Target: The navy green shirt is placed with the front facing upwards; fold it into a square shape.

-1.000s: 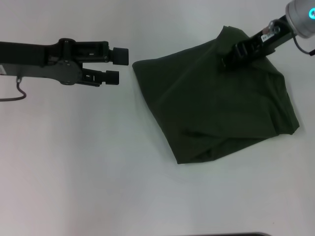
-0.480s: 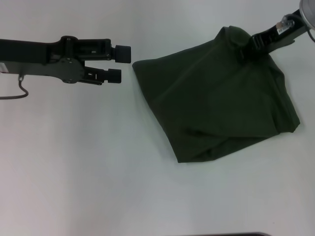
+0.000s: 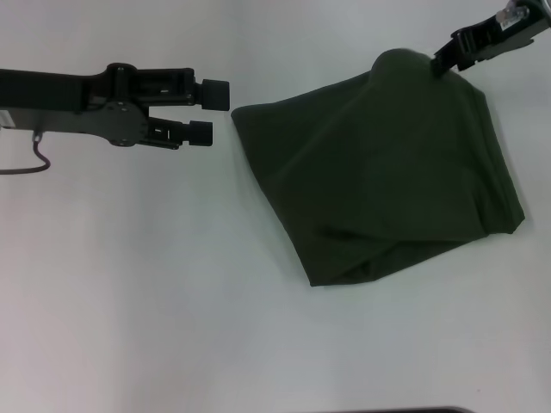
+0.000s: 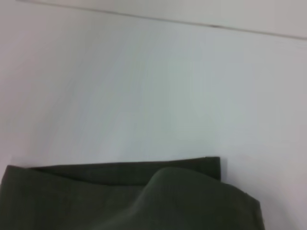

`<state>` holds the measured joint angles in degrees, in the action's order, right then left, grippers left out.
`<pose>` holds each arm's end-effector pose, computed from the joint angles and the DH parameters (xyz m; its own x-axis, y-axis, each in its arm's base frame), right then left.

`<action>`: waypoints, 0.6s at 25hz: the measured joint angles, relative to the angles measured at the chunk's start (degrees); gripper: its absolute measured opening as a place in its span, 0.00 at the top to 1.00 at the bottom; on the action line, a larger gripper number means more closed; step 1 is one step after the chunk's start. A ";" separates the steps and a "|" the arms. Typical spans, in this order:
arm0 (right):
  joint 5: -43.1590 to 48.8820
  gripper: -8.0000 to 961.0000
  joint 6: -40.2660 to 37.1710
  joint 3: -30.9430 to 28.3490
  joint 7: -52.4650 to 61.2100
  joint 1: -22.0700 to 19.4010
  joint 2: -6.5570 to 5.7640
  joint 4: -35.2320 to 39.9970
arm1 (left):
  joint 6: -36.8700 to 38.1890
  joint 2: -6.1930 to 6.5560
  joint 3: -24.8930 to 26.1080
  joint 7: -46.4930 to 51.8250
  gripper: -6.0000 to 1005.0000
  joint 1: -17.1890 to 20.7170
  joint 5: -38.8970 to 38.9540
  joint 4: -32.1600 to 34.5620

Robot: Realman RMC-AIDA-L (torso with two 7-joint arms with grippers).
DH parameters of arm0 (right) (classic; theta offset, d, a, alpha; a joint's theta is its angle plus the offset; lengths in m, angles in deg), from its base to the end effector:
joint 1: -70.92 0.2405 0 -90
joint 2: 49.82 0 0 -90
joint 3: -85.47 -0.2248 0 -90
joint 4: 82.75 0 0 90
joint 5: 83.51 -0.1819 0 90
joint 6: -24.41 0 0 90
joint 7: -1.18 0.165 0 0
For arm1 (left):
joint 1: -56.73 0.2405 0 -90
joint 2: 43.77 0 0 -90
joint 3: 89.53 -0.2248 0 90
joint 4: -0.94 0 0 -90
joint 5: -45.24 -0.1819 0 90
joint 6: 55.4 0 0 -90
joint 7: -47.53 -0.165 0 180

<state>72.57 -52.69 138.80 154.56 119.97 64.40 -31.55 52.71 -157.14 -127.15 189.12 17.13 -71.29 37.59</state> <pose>0.2064 0.3932 0.0400 0.4663 -0.8725 -0.1461 -0.7858 -0.3327 -0.5214 -0.1625 0.2959 0.0304 0.2268 0.9580 0.1753 0.8311 -0.2842 0.4780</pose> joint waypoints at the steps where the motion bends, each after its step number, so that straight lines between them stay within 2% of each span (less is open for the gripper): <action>1: -0.03 0.57 -0.07 -0.03 0.02 0.00 0.00 0.13 | -0.05 0.00 0.00 0.00 0.06 -0.02 0.00 -0.03; 6: -0.63 0.57 -2.21 -1.29 0.11 0.42 0.03 1.61 | -0.29 0.17 0.00 0.00 0.06 -0.11 0.00 -0.55; 11: -6.68 0.57 -5.53 -3.05 -0.78 0.73 0.03 2.94 | -0.39 0.25 0.00 0.00 0.06 -0.07 0.00 -0.62; 15: -7.51 0.57 -2.62 -2.23 -1.04 0.30 0.88 -0.17 | -0.30 0.18 0.00 -0.03 0.06 -0.11 0.00 -0.62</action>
<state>65.06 -55.31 136.57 153.52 120.27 65.28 -31.72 52.41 -156.97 -127.15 189.09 17.02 -71.29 36.97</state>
